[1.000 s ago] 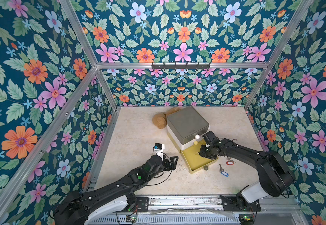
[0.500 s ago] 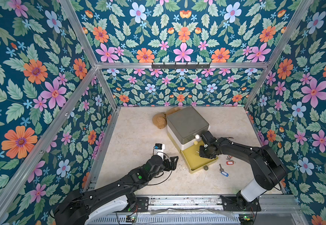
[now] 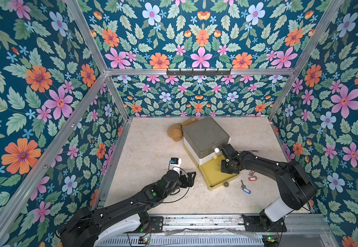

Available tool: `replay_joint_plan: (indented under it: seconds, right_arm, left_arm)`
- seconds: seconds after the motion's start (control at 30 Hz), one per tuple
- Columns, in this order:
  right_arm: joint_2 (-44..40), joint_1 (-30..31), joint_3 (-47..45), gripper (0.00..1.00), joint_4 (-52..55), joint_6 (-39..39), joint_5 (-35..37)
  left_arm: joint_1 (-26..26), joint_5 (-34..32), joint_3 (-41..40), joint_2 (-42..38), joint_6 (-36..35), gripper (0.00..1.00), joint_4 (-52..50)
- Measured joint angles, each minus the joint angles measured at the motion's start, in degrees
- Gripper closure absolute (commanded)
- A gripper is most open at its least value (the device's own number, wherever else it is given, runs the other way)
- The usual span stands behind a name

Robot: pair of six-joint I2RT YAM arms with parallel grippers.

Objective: Take the keys out of the drawer
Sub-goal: Pick up the key from the drawer.

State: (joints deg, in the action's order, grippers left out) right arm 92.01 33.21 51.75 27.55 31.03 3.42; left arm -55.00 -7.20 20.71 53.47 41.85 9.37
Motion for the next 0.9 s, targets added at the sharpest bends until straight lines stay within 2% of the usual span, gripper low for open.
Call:
replay_joint_plan:
  seconds: [0.9]
  right_arm:
    - [-20.04,0.0,3.52,1.0,7.67,4.52,1.42]
  left_arm:
    - [-0.26,1.66,1.4,-1.53,-0.04,0.01,0.0]
